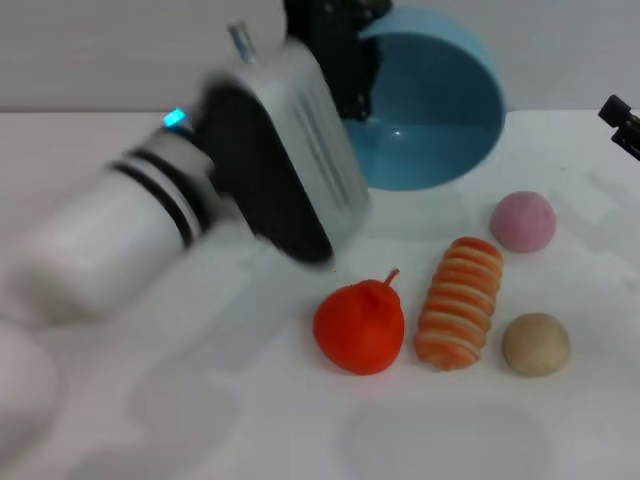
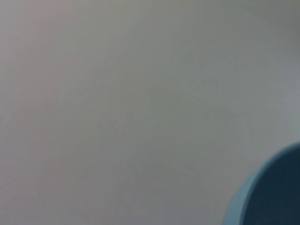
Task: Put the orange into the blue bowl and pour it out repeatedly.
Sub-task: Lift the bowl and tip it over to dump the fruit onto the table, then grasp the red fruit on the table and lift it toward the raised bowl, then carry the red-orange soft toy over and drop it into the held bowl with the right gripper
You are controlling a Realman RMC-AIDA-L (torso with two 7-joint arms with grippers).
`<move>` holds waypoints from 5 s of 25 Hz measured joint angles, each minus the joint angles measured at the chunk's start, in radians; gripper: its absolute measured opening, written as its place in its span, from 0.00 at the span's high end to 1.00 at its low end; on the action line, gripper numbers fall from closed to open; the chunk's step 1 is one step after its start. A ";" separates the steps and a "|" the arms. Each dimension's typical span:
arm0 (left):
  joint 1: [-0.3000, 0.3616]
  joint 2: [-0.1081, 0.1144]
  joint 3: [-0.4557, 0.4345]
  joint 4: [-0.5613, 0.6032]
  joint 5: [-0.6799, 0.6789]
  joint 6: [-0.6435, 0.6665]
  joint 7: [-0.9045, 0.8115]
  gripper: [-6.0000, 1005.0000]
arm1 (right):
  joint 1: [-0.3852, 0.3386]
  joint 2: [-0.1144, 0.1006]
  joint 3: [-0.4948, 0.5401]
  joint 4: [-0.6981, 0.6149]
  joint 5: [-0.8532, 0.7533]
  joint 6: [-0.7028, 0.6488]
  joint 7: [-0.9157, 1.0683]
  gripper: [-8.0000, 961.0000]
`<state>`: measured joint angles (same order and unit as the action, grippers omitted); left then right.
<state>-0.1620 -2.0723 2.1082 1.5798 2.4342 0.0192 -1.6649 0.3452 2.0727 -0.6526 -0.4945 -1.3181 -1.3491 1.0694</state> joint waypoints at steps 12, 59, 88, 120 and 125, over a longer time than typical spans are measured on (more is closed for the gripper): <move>-0.263 0.011 -0.418 0.034 0.094 0.920 -0.665 0.99 | 0.004 -0.008 -0.042 -0.099 -0.120 0.006 0.193 0.23; -0.425 0.011 -0.627 -0.144 0.154 1.067 -0.937 0.99 | 0.346 0.004 -0.414 0.025 -0.626 0.100 0.916 0.24; -0.415 0.009 -0.610 -0.145 0.152 1.064 -0.934 0.99 | 0.353 0.003 -0.455 0.073 -0.619 0.120 0.840 0.71; -0.490 0.009 -0.567 -0.206 0.018 1.363 -0.938 0.99 | 0.174 -0.011 -0.220 -0.435 -0.501 -0.431 0.782 0.97; -0.480 0.008 -0.522 -0.200 -0.015 1.364 -0.936 0.99 | 0.225 -0.012 -0.220 -0.307 -0.535 -0.400 0.764 0.97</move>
<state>-0.6425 -2.0639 1.5867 1.3802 2.4195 1.3831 -2.6013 0.5700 2.0611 -0.8731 -0.8014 -1.8529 -1.7491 1.8331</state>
